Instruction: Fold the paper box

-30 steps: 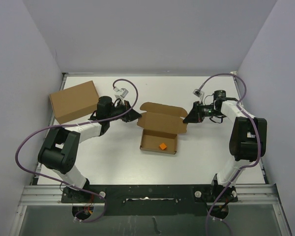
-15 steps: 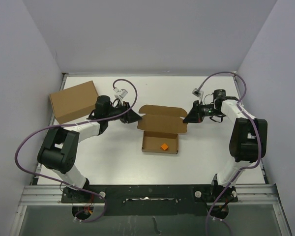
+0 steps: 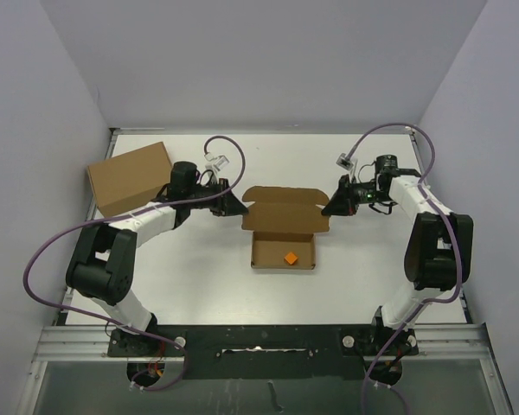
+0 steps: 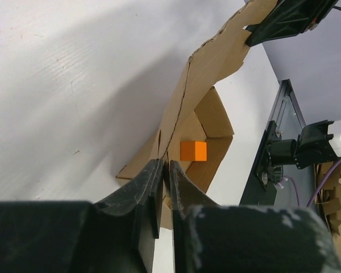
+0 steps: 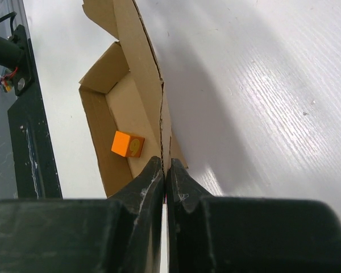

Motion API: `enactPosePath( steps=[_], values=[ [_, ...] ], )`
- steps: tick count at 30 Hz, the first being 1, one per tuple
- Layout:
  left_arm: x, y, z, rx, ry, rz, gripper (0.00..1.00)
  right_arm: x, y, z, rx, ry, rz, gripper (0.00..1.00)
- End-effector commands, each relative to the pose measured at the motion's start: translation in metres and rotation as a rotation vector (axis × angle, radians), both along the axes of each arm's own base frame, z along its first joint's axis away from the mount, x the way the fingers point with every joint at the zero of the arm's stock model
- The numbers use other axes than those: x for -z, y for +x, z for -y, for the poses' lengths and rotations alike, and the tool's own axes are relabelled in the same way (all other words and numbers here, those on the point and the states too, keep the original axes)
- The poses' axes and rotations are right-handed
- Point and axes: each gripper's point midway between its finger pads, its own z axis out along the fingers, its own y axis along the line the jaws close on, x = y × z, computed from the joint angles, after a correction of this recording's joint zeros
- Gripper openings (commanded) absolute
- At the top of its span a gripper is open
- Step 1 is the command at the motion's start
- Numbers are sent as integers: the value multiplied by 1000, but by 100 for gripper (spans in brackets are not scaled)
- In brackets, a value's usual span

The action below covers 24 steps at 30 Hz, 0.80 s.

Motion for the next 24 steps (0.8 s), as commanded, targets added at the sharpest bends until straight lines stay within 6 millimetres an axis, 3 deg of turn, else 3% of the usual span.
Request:
enactPosePath(
  steps=[1,3,8,15,24],
  values=[
    [-37,4,1,22,-14,105,4,-29,4,-6,-31,-1,116,0],
    [-38,4,1,14,-1,117,0,-31,4,-7,-35,-11,130,0],
    [-44,13,4,-64,76,213,0,-31,15,-18,-32,-131,198,0],
    [-68,42,3,-294,145,354,0,-46,49,-33,94,-246,310,0],
    [-80,88,2,-578,201,436,0,-70,98,-63,282,-334,434,0]
  ],
)
